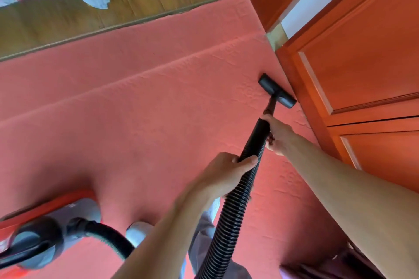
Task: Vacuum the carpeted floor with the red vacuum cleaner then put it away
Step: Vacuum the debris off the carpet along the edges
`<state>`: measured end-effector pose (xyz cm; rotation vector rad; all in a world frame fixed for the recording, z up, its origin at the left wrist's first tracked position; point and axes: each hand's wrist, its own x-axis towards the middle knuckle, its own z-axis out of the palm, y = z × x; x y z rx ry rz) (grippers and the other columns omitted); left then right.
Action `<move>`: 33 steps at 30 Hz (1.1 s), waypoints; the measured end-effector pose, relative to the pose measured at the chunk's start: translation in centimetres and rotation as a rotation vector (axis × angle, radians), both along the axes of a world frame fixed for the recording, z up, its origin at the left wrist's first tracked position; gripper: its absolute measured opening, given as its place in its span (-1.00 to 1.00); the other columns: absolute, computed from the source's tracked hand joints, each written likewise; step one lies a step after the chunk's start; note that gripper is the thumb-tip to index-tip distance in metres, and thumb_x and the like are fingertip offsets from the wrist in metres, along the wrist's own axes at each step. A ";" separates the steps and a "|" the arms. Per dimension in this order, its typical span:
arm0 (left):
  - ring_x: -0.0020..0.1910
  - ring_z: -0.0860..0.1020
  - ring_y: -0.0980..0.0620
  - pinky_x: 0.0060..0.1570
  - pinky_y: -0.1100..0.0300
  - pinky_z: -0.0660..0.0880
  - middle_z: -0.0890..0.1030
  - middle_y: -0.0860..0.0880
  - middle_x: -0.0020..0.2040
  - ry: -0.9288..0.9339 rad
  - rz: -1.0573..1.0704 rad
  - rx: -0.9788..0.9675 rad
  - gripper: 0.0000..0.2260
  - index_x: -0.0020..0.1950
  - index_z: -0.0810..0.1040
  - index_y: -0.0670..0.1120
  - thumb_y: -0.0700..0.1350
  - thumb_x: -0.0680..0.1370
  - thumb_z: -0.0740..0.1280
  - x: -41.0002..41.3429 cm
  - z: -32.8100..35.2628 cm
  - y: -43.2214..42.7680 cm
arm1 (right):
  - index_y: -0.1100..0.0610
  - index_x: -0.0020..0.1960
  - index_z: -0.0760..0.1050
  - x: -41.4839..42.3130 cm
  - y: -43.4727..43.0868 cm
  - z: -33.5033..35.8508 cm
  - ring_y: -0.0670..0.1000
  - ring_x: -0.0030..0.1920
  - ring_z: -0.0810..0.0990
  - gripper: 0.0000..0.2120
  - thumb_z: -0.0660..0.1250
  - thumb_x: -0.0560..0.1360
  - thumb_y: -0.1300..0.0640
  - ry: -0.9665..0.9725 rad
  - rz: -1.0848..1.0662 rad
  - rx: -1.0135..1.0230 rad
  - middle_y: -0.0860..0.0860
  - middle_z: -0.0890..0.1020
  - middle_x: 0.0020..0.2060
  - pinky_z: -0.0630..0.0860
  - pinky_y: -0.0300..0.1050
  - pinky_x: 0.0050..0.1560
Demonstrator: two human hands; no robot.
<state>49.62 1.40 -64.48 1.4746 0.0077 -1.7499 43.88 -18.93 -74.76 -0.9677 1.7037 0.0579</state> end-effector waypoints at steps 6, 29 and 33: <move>-0.18 0.68 -0.17 -0.03 -0.09 0.64 0.70 -0.28 0.01 0.024 0.048 -0.003 -0.68 0.13 0.61 -0.20 0.05 0.59 0.36 2.0 3.4 5.4 | 0.12 -0.12 0.40 2.2 4.6 3.8 0.00 -0.35 0.47 -0.77 0.41 0.48 0.03 -0.119 -0.029 0.127 0.07 0.46 -0.30 0.47 -0.15 -0.33; -0.23 0.64 0.06 -0.16 0.28 0.54 0.69 -0.03 -0.19 -0.350 0.218 0.086 -0.86 -0.11 0.65 -0.08 -0.02 0.50 0.48 -0.8 28.0 31.6 | 0.18 -0.08 0.44 8.7 29.8 31.1 0.02 -0.32 0.42 -0.86 0.28 0.53 0.09 -0.178 0.620 0.516 0.08 0.44 -0.30 0.40 -0.12 -0.29; -0.22 0.61 0.05 -0.19 0.29 0.52 0.66 0.02 -0.21 -0.378 0.347 0.126 -0.87 -0.19 0.61 -0.01 -0.01 0.50 0.47 -4.4 28.8 31.7 | 0.23 0.12 0.47 9.0 30.0 31.7 0.05 -0.22 0.49 -0.73 0.36 0.52 0.08 -0.167 0.776 0.485 0.13 0.51 -0.18 0.48 -0.06 -0.10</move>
